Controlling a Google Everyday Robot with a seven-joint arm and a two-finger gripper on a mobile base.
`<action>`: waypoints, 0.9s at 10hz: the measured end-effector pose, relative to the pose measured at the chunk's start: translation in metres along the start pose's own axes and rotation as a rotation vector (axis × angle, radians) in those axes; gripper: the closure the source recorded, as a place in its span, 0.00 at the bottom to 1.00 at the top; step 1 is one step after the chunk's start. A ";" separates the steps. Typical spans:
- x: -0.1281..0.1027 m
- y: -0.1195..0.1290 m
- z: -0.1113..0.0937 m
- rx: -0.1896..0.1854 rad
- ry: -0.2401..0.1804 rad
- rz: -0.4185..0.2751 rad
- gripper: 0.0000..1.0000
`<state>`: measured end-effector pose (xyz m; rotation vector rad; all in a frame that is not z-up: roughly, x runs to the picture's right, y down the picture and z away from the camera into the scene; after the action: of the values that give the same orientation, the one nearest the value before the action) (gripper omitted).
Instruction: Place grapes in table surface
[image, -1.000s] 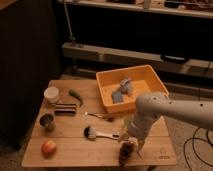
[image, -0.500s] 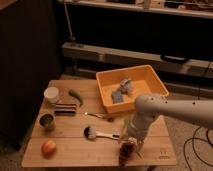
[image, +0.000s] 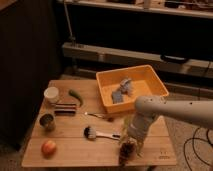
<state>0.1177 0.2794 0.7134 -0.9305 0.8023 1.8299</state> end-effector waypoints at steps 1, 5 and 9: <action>-0.001 -0.001 0.003 -0.002 0.005 0.004 0.35; -0.005 0.004 0.016 -0.005 0.026 -0.014 0.35; -0.009 0.005 0.032 -0.001 0.046 -0.016 0.35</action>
<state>0.1075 0.2999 0.7375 -0.9802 0.8195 1.8008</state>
